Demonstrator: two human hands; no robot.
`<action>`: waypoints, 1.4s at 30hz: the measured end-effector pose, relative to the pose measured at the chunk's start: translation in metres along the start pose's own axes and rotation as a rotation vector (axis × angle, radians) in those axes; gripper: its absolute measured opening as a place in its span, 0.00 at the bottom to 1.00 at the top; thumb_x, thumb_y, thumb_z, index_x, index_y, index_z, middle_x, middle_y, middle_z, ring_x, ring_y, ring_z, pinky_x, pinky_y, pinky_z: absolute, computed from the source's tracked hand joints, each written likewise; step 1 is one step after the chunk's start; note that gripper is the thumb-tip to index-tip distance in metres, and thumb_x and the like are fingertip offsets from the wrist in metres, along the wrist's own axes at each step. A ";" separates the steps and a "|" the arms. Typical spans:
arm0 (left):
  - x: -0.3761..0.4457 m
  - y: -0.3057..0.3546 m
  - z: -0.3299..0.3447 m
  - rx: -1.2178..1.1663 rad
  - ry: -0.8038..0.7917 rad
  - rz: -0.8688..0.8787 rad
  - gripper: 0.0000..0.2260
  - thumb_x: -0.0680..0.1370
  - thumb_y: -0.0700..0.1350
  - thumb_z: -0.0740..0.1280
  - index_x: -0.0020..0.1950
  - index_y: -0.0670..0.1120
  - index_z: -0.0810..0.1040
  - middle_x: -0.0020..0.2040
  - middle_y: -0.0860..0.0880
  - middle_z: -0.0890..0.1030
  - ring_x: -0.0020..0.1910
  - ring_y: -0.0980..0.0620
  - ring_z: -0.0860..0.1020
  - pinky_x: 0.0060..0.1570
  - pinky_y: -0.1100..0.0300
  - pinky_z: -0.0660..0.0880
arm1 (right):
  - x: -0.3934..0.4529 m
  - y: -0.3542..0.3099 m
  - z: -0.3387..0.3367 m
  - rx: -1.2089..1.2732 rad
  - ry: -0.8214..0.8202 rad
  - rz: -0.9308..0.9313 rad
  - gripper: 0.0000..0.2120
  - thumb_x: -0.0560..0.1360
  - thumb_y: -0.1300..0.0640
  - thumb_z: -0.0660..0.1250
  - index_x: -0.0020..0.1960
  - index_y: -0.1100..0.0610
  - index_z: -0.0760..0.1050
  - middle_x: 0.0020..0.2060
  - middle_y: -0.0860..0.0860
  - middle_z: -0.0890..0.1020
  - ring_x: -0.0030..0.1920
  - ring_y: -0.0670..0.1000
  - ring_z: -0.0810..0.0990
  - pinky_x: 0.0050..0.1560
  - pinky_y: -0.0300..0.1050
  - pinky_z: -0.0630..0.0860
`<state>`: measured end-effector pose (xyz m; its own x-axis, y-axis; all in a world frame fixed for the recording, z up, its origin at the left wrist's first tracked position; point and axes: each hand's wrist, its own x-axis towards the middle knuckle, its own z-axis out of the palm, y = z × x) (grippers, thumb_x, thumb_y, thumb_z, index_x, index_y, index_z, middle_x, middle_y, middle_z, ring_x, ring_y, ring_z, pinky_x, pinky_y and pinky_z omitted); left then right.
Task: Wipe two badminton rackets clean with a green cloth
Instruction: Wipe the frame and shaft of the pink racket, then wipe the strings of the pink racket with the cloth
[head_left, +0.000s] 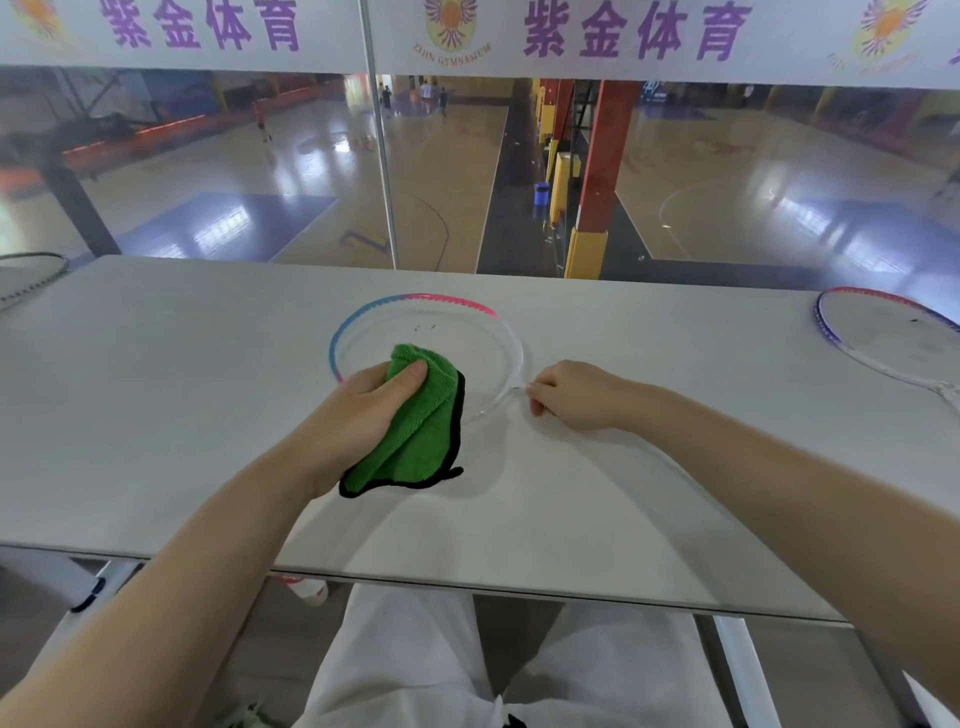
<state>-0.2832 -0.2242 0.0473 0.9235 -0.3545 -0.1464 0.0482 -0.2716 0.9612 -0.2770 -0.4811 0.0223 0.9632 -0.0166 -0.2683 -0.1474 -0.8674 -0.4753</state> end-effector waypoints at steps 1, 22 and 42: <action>0.000 0.001 -0.001 0.003 -0.005 0.003 0.15 0.81 0.58 0.60 0.53 0.50 0.81 0.44 0.50 0.86 0.44 0.50 0.84 0.43 0.57 0.77 | 0.001 0.000 0.001 -0.039 0.018 -0.025 0.18 0.83 0.50 0.54 0.48 0.59 0.78 0.45 0.54 0.80 0.44 0.55 0.77 0.46 0.47 0.72; 0.014 -0.002 0.008 -0.079 -0.039 -0.001 0.09 0.82 0.49 0.61 0.57 0.51 0.79 0.50 0.52 0.85 0.50 0.52 0.84 0.50 0.56 0.79 | 0.000 0.020 0.016 -0.499 0.311 -0.244 0.13 0.84 0.51 0.52 0.50 0.59 0.69 0.44 0.54 0.77 0.46 0.57 0.74 0.47 0.53 0.73; 0.029 -0.003 0.039 -0.212 -0.011 0.119 0.15 0.75 0.48 0.70 0.60 0.46 0.75 0.56 0.47 0.82 0.56 0.50 0.82 0.59 0.48 0.78 | -0.038 -0.040 0.022 0.780 0.209 -0.247 0.19 0.74 0.50 0.73 0.63 0.53 0.74 0.52 0.48 0.84 0.53 0.46 0.83 0.57 0.48 0.79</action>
<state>-0.2714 -0.2690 0.0312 0.9235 -0.3824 -0.0302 0.0185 -0.0342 0.9992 -0.3129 -0.4347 0.0331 0.9986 -0.0304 0.0434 0.0338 -0.2673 -0.9630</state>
